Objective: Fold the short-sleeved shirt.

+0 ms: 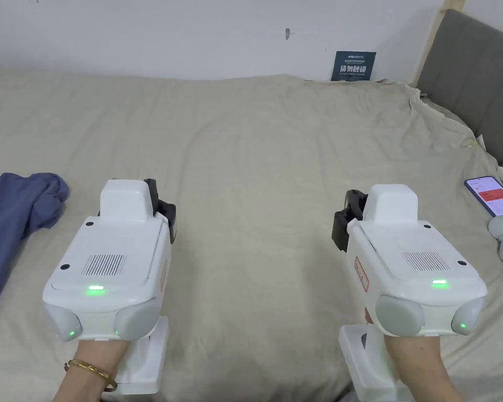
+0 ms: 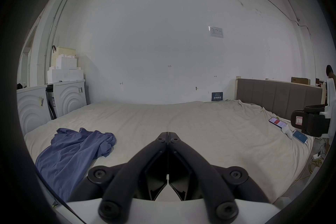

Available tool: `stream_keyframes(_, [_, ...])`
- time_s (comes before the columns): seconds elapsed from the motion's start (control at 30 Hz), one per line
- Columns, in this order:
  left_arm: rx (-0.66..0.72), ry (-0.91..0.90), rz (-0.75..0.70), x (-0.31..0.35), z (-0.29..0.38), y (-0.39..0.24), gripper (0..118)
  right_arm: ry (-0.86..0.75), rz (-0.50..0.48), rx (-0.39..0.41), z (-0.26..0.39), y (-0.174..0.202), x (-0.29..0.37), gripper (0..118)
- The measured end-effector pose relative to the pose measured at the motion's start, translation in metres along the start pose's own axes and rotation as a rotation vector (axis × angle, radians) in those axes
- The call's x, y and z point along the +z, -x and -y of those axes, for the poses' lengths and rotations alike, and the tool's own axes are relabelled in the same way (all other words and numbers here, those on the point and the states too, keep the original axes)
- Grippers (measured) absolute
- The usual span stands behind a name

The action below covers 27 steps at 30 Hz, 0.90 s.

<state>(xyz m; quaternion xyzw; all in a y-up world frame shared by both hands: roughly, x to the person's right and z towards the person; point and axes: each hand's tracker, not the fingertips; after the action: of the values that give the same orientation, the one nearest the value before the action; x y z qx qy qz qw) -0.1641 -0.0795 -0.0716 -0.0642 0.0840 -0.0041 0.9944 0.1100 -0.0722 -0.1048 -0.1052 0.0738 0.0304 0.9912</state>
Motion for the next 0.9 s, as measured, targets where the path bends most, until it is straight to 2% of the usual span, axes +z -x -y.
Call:
stream_keyframes(0.37, [0.007,-0.006,0.009,0.002,-0.001,0.001,0,0.0,-0.001,0.009,0.0,0.001,0.0,0])
stream_keyframes(0.53, [0.005,-0.01,-0.018,0.005,-0.001,0.015,0,-0.004,-0.025,0.017,-0.003,0.015,-0.004,0])
stream_keyframes(0.67, [0.015,-0.014,-0.078,0.012,-0.003,0.038,0,-0.013,-0.089,0.033,-0.008,0.04,-0.011,0])
stream_keyframes(0.9, [0.023,-0.028,-0.244,0.039,-0.006,0.092,0,-0.031,-0.271,0.06,-0.018,0.104,-0.023,0])
